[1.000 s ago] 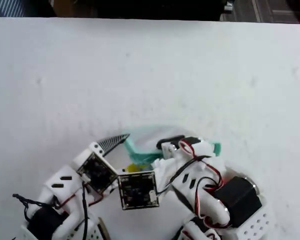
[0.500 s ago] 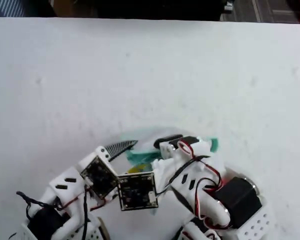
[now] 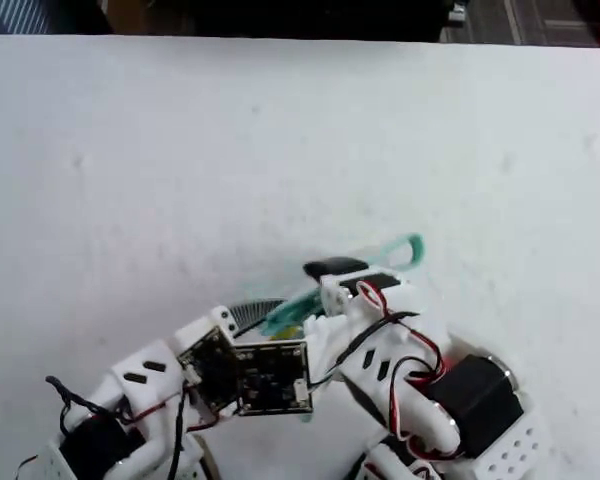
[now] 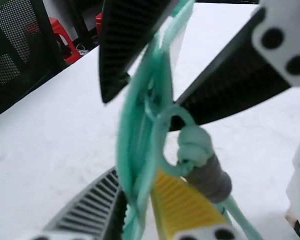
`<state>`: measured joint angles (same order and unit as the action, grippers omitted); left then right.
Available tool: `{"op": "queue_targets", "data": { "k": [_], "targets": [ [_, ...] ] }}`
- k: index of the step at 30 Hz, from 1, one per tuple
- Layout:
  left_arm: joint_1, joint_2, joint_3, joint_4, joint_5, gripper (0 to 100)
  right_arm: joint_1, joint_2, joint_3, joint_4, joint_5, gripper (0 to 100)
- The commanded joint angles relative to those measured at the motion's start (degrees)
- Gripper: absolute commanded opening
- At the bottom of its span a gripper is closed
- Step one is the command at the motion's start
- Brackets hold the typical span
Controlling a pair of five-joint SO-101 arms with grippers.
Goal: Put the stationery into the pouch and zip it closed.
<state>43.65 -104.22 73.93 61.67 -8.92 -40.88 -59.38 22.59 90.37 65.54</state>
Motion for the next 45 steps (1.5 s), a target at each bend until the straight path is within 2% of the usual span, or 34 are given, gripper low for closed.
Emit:
{"op": "queue_targets", "data": {
  "k": [1,6,9,12,14,17,20,24,31,37,45],
  "targets": [
    [0.2,-0.5,-0.8,0.0,0.5,2,0.0,-0.9,-3.3,-0.4,-5.7,23.9],
    [-1.8,-0.5,0.7,-2.5,1.0,2,0.0,-0.9,-11.5,-0.3,-6.3,24.1],
    [-5.8,-0.5,3.3,-7.5,1.1,2,-0.3,-0.7,-21.6,-0.6,-12.1,24.1],
    [-9.0,-0.5,4.0,-10.3,1.7,2,0.0,-0.4,-30.2,-1.2,-21.6,24.0],
    [-10.9,-0.5,3.9,-10.6,4.8,2,0.0,-0.4,-32.0,-1.2,-30.3,23.7],
    [-13.7,-0.5,3.9,-11.9,8.2,2,-0.1,-0.7,-29.8,1.1,-43.3,19.9],
    [-14.5,-0.5,3.9,-12.2,8.7,2,-0.3,-1.8,-22.4,2.0,-51.6,15.6],
    [-14.4,-0.5,3.9,-12.0,8.7,2,-0.3,-4.4,-8.3,-1.5,-48.3,14.5],
    [-14.3,-0.5,4.1,-12.0,8.5,2,-1.8,-11.4,11.8,-17.2,-46.6,15.8],
    [-14.3,-0.5,4.1,-12.1,8.4,2,-10.6,-11.0,14.9,-18.9,-46.5,24.6],
    [-14.3,-0.5,4.1,-12.0,8.4,2,-9.8,-5.6,15.2,-24.1,-46.5,24.6]
  ]
}}
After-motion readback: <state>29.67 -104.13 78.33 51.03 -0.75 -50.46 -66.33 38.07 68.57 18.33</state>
